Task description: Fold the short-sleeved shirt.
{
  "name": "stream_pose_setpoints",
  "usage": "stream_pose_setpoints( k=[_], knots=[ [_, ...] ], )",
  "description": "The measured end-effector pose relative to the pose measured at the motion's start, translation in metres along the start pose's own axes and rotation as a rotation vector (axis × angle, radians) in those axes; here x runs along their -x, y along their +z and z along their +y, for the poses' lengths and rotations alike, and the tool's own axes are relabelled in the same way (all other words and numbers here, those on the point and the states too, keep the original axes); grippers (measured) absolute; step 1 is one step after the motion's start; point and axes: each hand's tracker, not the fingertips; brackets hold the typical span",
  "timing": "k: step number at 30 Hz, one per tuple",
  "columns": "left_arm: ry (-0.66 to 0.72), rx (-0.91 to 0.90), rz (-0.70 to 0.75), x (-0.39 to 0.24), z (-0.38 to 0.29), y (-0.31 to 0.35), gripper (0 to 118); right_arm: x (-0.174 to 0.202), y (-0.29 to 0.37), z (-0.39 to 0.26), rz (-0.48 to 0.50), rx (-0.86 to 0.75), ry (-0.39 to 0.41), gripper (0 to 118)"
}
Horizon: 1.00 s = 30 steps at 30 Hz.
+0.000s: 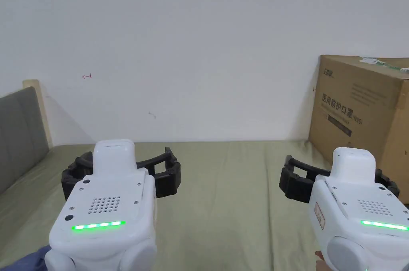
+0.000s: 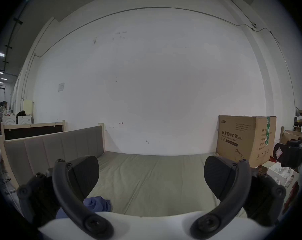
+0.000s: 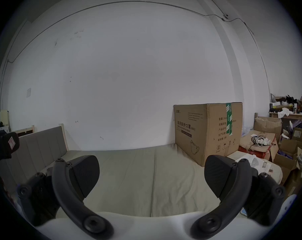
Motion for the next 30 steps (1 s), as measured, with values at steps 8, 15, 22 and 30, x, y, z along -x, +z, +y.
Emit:
stream_pose_setpoints(
  k=[8, 15, 22, 30],
  knots=[
    [-0.020, -0.005, -0.011, -0.002, 0.000, 0.000, 118, 0.001, 0.010, 0.000, 0.009, -0.047, 0.055, 118],
    [0.022, 0.006, -0.042, 0.000, 0.000, 0.001, 118, 0.004, 0.013, 0.003, 0.021, -0.058, 0.075, 118],
    [0.042, 0.011, -0.055, 0.000, 0.000, -0.001, 118, 0.012, 0.015, 0.001, 0.032, -0.088, 0.126, 118],
    [0.041, 0.014, -0.067, -0.003, 0.001, -0.004, 118, 0.009, 0.016, 0.003, 0.046, -0.094, 0.096, 118]
  ],
)
